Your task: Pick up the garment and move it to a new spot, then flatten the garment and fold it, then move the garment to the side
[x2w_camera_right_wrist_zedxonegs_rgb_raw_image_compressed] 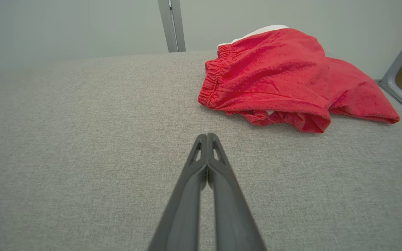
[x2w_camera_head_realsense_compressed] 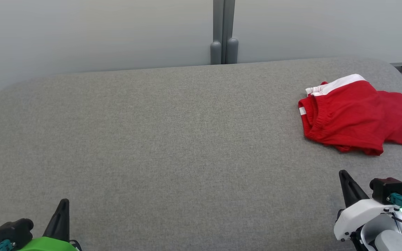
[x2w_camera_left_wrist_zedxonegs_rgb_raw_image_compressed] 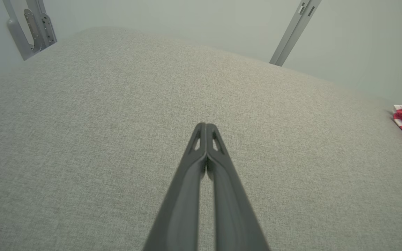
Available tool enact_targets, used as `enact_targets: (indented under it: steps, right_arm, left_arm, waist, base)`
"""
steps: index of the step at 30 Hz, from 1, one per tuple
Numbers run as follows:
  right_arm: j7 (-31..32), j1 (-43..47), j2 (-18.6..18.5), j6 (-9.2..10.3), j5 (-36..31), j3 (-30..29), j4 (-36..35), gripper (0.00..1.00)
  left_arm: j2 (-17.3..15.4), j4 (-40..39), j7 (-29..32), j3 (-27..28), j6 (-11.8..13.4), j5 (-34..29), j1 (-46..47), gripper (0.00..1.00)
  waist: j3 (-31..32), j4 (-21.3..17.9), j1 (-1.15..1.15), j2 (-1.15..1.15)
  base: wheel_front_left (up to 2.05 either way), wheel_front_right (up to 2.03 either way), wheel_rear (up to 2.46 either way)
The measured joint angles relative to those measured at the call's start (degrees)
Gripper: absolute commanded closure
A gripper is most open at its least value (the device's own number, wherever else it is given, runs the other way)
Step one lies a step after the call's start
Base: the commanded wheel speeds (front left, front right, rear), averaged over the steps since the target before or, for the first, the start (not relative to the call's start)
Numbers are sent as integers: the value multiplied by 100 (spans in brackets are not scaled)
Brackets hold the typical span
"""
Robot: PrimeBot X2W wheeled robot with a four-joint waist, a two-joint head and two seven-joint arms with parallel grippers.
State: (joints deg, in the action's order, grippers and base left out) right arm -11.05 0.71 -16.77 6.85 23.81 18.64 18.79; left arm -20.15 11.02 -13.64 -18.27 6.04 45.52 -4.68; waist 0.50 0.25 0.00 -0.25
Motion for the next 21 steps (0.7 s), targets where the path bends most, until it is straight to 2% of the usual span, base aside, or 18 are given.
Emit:
enact_targets:
  steps: [21]
  right_arm:
    - [356,-22,248,-250,1403,-527,-49,100]
  left_arm:
    - [324,-2,355,392,-209,928,3,100]
  waist:
    - [-17,-5,0,0]
  base:
    - [0,0,0]
